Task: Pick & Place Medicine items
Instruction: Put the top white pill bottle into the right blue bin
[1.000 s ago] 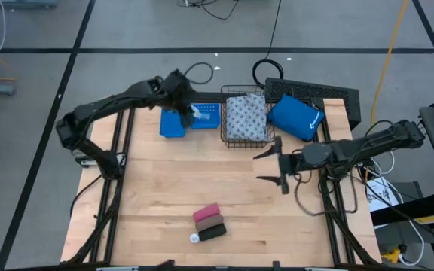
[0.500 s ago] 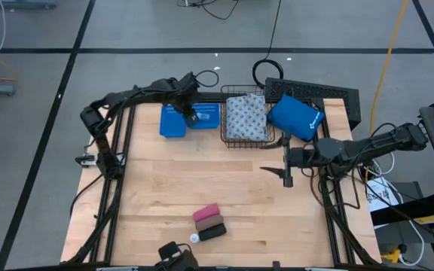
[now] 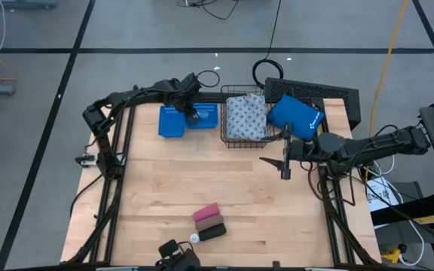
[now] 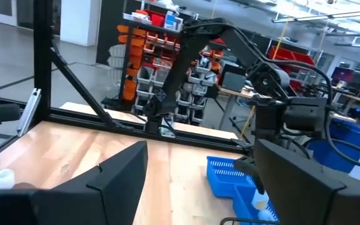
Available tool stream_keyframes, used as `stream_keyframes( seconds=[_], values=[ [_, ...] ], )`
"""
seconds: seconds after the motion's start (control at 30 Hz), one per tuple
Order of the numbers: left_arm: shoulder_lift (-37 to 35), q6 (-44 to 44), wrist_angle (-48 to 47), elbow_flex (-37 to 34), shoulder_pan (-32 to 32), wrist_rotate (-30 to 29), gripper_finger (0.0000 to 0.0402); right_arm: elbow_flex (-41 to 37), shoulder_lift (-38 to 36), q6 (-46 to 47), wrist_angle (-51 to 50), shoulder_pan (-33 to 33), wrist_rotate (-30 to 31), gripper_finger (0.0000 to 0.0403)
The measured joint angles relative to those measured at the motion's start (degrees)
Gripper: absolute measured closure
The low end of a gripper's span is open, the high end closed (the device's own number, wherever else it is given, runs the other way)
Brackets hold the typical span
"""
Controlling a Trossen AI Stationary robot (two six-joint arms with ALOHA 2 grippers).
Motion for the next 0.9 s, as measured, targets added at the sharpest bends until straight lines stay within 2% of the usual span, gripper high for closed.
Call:
stream_keyframes(
  seconds=[0.9],
  values=[
    [0.5,-6.1,0.9,0.0,-0.8,2.7,0.0256,0.0,0.0,0.2,-0.1,-0.1,0.0,0.0121]
  ],
)
